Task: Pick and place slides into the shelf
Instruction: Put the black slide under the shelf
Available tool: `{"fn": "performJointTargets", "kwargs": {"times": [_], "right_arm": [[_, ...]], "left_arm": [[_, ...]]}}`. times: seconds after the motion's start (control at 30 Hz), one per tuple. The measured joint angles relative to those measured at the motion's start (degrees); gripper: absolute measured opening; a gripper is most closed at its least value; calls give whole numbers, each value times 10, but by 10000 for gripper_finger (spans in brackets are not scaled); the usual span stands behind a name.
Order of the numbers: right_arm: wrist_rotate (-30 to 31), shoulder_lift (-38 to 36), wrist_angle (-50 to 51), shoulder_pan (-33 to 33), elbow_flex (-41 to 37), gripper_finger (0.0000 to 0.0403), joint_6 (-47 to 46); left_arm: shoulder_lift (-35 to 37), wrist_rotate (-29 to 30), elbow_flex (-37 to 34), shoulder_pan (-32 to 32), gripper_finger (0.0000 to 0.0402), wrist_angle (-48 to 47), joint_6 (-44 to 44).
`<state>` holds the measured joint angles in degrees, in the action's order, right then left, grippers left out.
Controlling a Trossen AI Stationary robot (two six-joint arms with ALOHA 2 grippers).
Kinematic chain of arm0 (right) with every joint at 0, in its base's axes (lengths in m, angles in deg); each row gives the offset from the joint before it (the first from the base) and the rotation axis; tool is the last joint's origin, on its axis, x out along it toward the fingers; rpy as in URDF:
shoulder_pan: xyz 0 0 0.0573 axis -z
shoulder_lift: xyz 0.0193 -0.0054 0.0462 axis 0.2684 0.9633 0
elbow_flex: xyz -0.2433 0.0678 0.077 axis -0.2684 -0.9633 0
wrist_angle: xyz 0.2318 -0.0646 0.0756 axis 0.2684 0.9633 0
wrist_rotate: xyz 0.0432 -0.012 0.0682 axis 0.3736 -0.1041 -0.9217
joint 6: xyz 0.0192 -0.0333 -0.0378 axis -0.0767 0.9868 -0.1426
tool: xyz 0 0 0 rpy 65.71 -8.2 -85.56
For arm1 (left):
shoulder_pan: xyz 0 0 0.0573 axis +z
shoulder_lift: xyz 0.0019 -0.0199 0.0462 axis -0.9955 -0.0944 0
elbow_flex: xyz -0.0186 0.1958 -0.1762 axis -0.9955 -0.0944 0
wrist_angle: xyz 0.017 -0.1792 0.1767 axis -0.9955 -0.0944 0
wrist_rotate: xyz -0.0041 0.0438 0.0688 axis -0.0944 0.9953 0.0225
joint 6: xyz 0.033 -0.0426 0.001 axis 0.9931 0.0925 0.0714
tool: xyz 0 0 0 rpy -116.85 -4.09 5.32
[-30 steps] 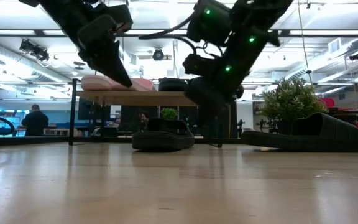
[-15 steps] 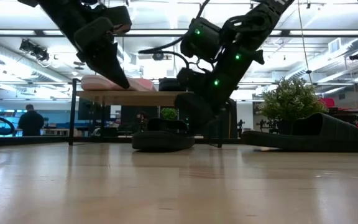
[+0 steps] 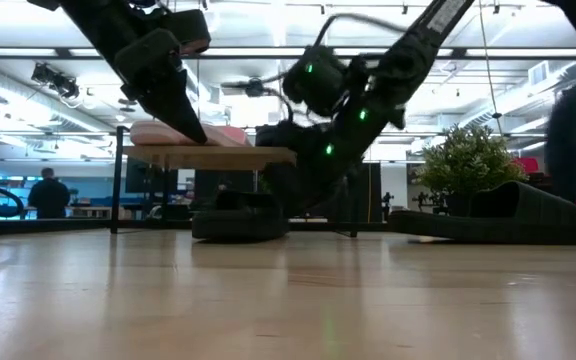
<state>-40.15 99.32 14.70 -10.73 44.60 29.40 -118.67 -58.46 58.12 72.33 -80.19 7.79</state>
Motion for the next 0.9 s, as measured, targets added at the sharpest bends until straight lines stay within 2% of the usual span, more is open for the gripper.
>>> {"fn": "performJointTargets", "kwargs": {"times": [0.13, 0.33, 0.6, 0.77, 0.9], "right_arm": [[-29, 30, -34, 17, 1, 0, 1], [-29, 52, -40, 22, 41, 0, 39], [-40, 53, -28, 22, 117, 0, 106], [-19, 44, 75, 20, 156, 0, 112], [-48, 36, 119, 2, 166, 0, 83]], "left_arm": [[0, 0, 0, 0, 19, 0, 0], [0, 0, 0, 1, 5, 2, -5], [0, -5, 0, -19, 25, 18, -53], [0, -21, -2, -54, 11, 19, -106], [-1, -24, -15, -86, 6, 17, -153]]}}
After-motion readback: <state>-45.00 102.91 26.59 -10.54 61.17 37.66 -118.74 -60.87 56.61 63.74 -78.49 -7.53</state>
